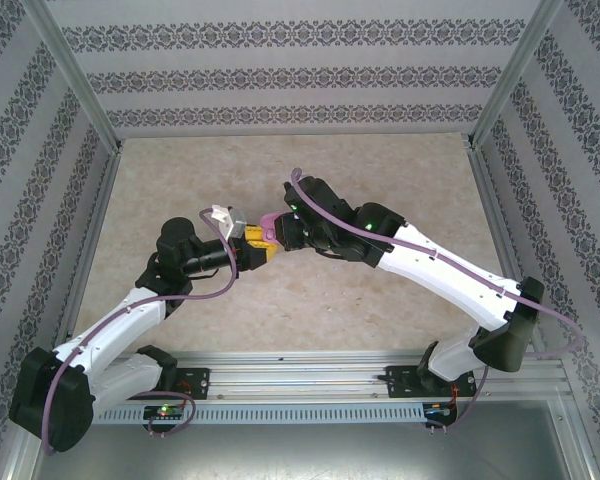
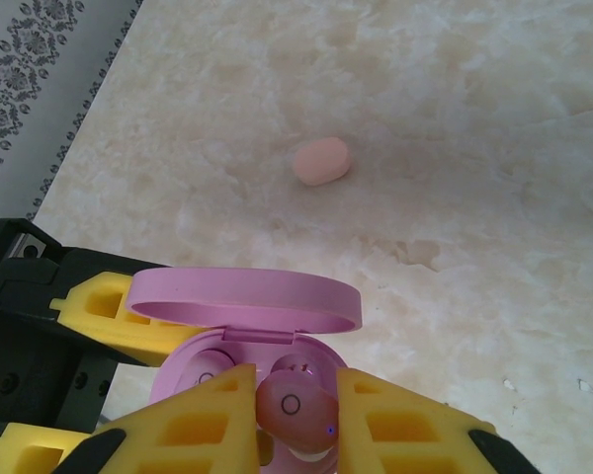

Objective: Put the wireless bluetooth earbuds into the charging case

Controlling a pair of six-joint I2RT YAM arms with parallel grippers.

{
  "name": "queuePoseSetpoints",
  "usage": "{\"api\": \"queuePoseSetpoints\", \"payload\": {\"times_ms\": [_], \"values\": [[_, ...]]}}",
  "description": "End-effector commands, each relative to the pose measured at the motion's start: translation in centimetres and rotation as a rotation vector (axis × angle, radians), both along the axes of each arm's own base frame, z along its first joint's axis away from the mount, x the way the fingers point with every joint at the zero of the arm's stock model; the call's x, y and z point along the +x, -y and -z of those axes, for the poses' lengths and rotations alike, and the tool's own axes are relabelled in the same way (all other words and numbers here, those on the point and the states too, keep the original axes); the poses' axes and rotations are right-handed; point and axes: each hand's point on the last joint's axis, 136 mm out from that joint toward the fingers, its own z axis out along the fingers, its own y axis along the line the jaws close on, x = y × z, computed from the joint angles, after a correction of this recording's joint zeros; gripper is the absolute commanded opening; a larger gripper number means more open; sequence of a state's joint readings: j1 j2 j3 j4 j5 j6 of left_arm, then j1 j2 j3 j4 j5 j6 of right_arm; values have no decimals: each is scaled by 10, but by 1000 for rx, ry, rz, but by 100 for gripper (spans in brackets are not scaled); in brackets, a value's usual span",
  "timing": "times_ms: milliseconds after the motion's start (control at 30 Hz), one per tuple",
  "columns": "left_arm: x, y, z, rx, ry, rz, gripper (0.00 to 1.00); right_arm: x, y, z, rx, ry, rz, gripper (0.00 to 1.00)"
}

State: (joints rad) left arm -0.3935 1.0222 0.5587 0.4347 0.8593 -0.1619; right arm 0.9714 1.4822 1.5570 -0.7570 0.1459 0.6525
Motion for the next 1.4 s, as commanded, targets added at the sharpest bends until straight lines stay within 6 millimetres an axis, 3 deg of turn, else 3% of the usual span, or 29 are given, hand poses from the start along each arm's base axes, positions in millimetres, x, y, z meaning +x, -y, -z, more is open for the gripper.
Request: {"api": "queuePoseSetpoints", "payload": {"times_ms": [0, 667, 1200, 1367], "values": [[-4, 4, -13, -24, 58, 20, 19, -8, -6, 3, -6, -16, -19, 20], [-7, 2, -15, -23, 63, 19, 19, -9, -7, 7, -25, -30, -19, 26], [-9, 2, -18, -27, 69, 19, 19, -13, -5, -7, 4, -25, -20, 32], [-10, 1, -18, -25, 70, 19, 19, -15, -1, -28, 46, 6, -18, 33]]}}
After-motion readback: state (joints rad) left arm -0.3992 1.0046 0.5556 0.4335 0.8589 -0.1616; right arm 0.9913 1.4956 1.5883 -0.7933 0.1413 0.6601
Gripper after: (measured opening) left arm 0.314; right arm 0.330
